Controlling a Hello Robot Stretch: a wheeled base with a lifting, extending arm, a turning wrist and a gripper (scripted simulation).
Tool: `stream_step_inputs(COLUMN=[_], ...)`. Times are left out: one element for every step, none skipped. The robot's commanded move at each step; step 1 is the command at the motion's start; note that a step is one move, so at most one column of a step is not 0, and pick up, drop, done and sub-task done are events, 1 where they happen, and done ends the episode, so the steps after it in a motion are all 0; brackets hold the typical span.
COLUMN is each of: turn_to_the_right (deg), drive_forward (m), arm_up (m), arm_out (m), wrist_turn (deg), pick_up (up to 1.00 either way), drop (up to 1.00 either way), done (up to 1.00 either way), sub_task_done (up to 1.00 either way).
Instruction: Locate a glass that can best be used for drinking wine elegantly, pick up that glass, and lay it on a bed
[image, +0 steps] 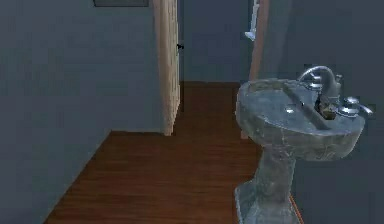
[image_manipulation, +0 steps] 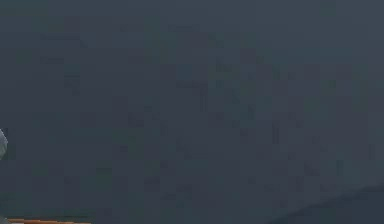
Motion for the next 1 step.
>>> stream_step_inputs(turn_to_the_right=[0.0], drive_forward=[0.8], arm_up=[0.0], arm_out=[0.0], wrist_turn=[0.0], pick_up=[0.0], drop=[0.0], done=[0.0], sub_task_done=[0.0])
